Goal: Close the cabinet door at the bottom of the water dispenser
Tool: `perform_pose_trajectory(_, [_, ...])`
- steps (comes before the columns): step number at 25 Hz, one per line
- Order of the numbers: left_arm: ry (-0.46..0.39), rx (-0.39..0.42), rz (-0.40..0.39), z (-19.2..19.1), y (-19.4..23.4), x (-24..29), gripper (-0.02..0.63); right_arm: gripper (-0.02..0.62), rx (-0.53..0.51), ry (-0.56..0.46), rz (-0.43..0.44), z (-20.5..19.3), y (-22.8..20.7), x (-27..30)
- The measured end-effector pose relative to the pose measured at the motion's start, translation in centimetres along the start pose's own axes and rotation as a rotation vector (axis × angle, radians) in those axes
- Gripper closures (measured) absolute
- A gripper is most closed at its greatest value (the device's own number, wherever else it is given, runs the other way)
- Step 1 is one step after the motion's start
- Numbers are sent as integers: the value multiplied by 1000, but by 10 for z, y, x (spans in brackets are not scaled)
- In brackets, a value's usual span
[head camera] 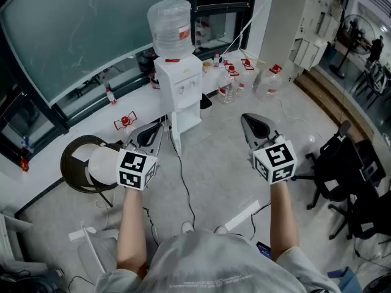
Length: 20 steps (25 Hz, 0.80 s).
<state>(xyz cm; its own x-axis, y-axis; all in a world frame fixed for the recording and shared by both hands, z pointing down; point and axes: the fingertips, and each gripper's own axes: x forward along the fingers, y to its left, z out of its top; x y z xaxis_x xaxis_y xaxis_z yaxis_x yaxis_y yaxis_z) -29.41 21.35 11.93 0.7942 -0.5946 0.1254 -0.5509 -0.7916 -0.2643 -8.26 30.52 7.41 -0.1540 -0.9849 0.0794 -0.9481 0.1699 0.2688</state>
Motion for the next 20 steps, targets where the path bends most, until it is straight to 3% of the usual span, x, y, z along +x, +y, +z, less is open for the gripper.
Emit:
perform_pose_trajectory(10, [28, -17, 18, 5, -34, 5, 586, 568, 26, -25, -9, -11, -28, -26])
perform_pose_trajectory(20, [96, -81, 57, -17, -74, 34, 586, 568, 90, 17, 91, -64, -65, -34])
